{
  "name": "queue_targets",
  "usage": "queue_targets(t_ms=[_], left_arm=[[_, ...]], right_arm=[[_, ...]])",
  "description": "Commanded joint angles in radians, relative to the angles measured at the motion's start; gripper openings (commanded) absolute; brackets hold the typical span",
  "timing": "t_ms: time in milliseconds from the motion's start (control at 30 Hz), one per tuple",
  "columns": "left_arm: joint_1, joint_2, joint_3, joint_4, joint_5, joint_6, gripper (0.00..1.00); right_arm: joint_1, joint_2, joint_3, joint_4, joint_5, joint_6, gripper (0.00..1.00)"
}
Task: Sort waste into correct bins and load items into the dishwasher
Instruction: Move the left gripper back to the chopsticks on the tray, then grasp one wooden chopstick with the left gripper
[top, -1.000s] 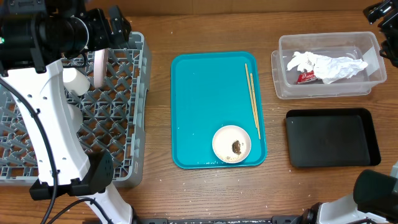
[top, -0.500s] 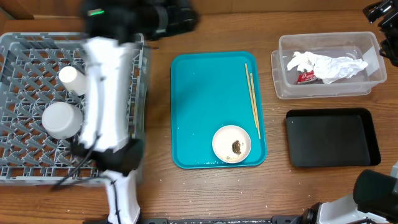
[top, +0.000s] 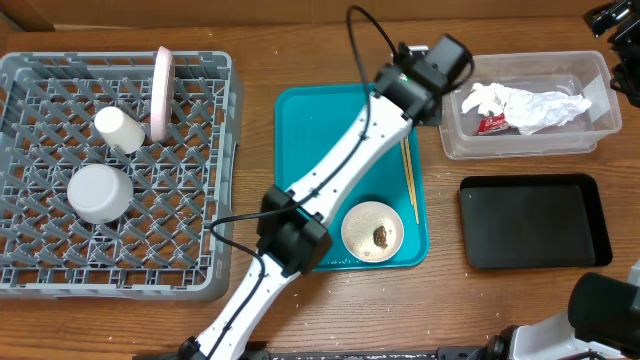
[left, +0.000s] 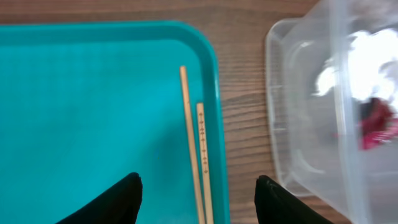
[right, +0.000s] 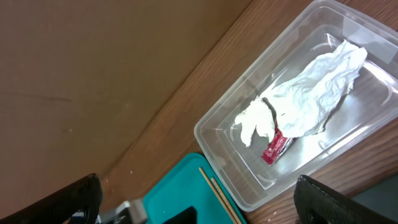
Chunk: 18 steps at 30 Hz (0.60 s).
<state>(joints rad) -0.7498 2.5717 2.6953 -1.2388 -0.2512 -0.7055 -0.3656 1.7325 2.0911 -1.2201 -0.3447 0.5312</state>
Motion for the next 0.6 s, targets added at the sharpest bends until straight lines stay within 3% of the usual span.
queue_targets(t_ms=[0,167,333,567], left_arm=[[-0.005,0.085,0.010,0.006,-0.099,-0.100,0.55],[0.003,0.141,0.009,-0.001,-0.096,-0.115,0.55],[0.010,0.154,0.009,0.001,-0.089,-0.181,0.45],[0.010,0.196,0.007,0.009,-0.050,-0.200,0.44]], right_arm=[[-0.002,-0.026,0.004,0.006,-0.008,0.004,1.00],[-0.002,-0.026,0.004,0.006,-0.009,0.004,1.00],[-0.002,-0.026,0.004,0.006,-0.008,0.004,1.00],[-0.002,-0.026,0.004,0.006,-0.008,0.004,1.00]])
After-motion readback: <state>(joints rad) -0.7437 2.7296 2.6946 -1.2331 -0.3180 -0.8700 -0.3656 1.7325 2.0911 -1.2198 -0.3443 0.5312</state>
